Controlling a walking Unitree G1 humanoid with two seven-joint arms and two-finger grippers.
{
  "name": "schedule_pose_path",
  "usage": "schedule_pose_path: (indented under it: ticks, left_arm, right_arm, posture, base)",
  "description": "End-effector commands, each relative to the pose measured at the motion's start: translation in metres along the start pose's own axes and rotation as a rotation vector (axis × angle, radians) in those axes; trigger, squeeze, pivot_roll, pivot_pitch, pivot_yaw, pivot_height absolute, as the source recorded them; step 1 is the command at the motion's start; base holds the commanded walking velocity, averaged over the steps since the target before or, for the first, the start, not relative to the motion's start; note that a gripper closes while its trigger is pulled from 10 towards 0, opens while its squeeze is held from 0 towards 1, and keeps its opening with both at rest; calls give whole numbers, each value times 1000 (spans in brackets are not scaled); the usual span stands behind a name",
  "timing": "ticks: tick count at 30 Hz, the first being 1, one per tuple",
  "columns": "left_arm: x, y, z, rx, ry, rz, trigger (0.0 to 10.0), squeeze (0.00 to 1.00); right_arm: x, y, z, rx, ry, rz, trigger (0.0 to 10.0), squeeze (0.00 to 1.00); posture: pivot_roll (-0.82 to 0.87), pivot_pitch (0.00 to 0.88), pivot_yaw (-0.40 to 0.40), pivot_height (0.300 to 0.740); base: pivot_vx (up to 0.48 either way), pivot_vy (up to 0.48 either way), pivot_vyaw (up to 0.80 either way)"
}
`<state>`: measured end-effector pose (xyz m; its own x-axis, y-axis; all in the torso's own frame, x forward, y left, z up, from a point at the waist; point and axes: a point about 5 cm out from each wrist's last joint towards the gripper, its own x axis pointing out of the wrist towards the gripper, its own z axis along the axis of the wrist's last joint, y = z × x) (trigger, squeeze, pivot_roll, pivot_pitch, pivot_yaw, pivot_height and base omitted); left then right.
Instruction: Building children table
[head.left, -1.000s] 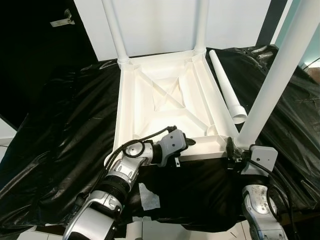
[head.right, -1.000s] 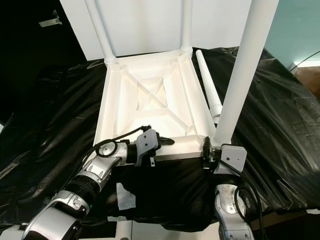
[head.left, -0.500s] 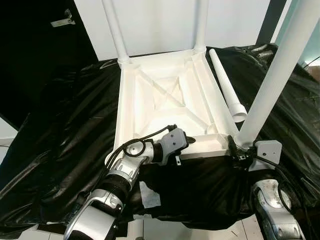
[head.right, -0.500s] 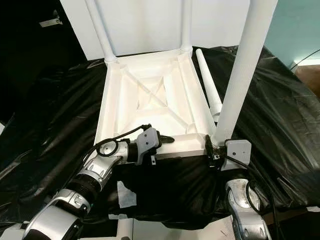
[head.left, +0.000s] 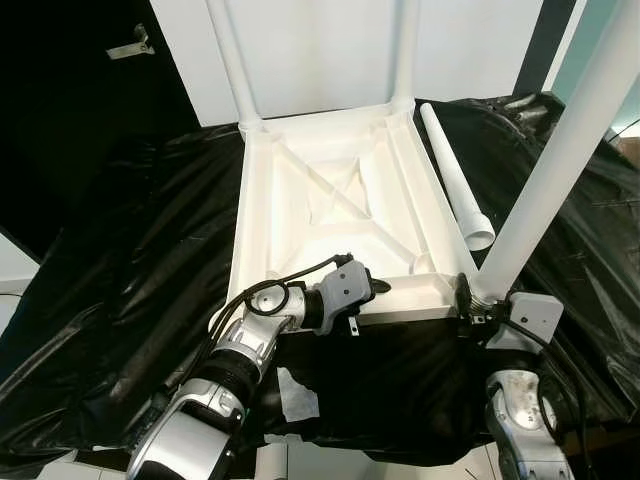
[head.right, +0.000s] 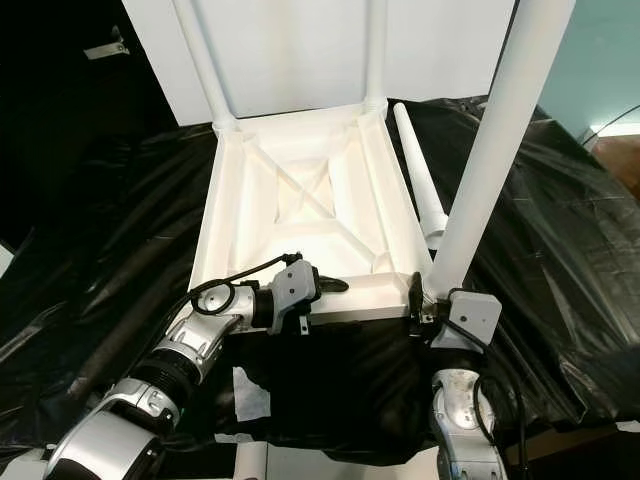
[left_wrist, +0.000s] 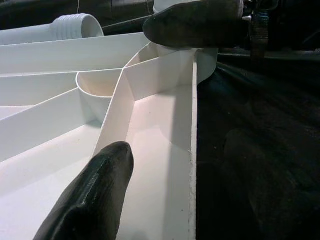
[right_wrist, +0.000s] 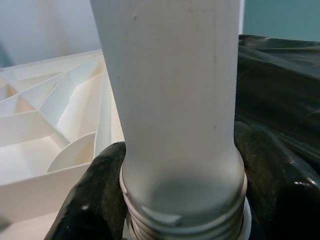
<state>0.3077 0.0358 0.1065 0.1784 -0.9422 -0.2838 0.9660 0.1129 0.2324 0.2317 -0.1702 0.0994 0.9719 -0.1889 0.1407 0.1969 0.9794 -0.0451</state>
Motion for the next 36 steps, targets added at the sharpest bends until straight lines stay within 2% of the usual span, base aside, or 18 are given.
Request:
schedule_pose_path:
  ticks: [1, 6, 7, 9, 10, 14, 15, 16, 19, 20, 21, 25, 29, 33, 36]
  left_arm:
    - [4, -25, -38, -136, 137, -56, 10000, 0]
    - [1, -25, -40, -136, 141, -56, 10000, 0]
    - [0, -25, -41, -136, 144, -53, 10000, 0]
    - [0, -25, -41, -136, 144, -53, 10000, 0]
    - [0, -25, -41, -137, 145, -51, 10000, 0]
    - [-1, -24, -42, -137, 146, -49, 10000, 0]
    - [-1, -24, -42, -138, 147, -48, 10000, 0]
    - [-1, -24, -42, -138, 147, -47, 10000, 0]
    - [0, -24, -41, -136, 146, -48, 10000, 0]
    - [1, -24, -41, -136, 145, -49, 10000, 0]
    - [1, -24, -41, -134, 145, -50, 10000, 0]
    - [2, -24, -40, -128, 146, -51, 10000, 0]
    - [2, -24, -41, -128, 147, -51, 10000, 0]
    - [1, -24, -41, -127, 151, -51, 10000, 0]
    - [1, -22, -41, -123, 153, -49, 10000, 0]
  right_arm:
    - [-11, 23, -20, 11, 101, 65, 0, 0]
    - [-6, 28, -19, -24, 84, 80, 0, 0]
    - [-5, 30, -18, -47, 77, 102, 3216, 0]
    - [-5, 30, -18, -47, 77, 102, 3216, 0]
    - [-6, 30, -19, -61, 78, 106, 10000, 0]
    - [-8, 29, -20, -77, 75, 138, 10000, 0]
    - [-8, 29, -19, -77, 66, 168, 10000, 1000]
    - [-6, 24, -13, -78, 41, 230, 10000, 1000]
    - [-3, 19, -9, -90, 26, 278, 10000, 1000]
    - [-2, 17, -8, -100, 24, 298, 10000, 365]
    - [-1, 14, -7, -110, 21, 317, 10000, 0]
    - [1, 3, 0, -161, -2, 353, 10000, 0]
    - [3, -2, 3, -177, -13, 364, 10000, 0]
    - [11, -10, 12, -215, -35, 410, 10000, 0]
    - [19, -13, 14, -235, -14, 501, 10000, 0]
  posture:
    - [-191, 68, 87, 740]
    - [-183, 66, 88, 740]
    - [-180, 63, 86, 740]
    - [-180, 63, 86, 740]
    - [-179, 63, 86, 740]
    - [-181, 62, 84, 740]
    - [-186, 62, 84, 740]
    - [-197, 62, 84, 740]
    - [-203, 62, 85, 740]
    - [-204, 62, 86, 740]
    - [-207, 62, 86, 740]
    - [-209, 62, 84, 740]
    - [-211, 62, 85, 740]
    - [-212, 61, 85, 740]
    - [-211, 59, 86, 740]
  base:
    - [0, 0, 0]
    - [0, 0, 0]
    - [0, 0, 0]
    - [0, 0, 0]
    - [0, 0, 0]
    - [0, 0, 0]
    - [0, 0, 0]
    - [0, 0, 0]
    - [0, 0, 0]
    - [0, 0, 0]
    - [0, 0, 0]
    - [0, 0, 0]
    - [0, 0, 0]
    - [0, 0, 0]
    - [0, 0, 0]
